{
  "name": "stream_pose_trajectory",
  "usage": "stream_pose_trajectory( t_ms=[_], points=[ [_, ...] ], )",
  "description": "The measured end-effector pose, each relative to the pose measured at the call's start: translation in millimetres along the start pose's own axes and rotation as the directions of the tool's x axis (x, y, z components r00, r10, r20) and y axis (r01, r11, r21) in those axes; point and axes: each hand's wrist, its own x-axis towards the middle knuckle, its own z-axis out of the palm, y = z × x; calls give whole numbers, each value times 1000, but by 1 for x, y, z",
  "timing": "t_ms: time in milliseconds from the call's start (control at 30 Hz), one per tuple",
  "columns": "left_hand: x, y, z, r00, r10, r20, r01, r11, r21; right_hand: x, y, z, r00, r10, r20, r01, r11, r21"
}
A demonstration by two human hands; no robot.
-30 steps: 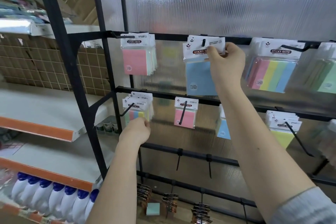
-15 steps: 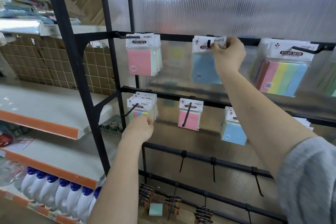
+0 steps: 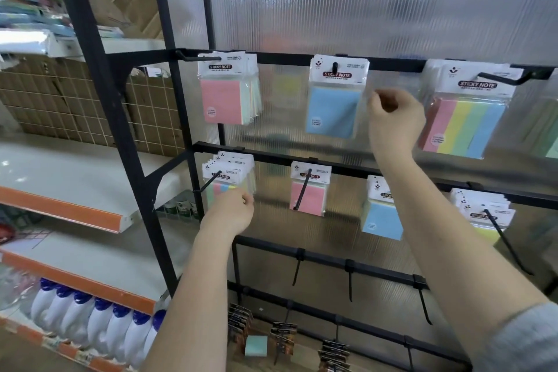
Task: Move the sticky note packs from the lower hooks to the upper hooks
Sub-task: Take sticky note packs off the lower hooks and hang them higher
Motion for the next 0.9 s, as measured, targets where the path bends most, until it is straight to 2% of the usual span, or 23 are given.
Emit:
stream_pose_trajectory(
  t_ms=[200,400,633,800,900],
  points=[
    [6,14,7,1000,18,-22,-20,998,-57,-26,34,-44,984,100,146,-91,993,-69],
    [10,33,16,997,52,-57,-56,995,-79,-37,88,-71,936,341,93,-327,935,-138],
    [9,47,27,994,79,-82,-84,994,-69,-42,139,-74,849,527,30,-514,839,-181],
    [10,54,33,994,89,-70,-94,994,-64,-50,149,-69,846,524,98,-487,835,-257],
    [10,56,36,994,94,-61,-97,994,-50,-56,147,-69,852,520,55,-490,831,-262]
  ],
)
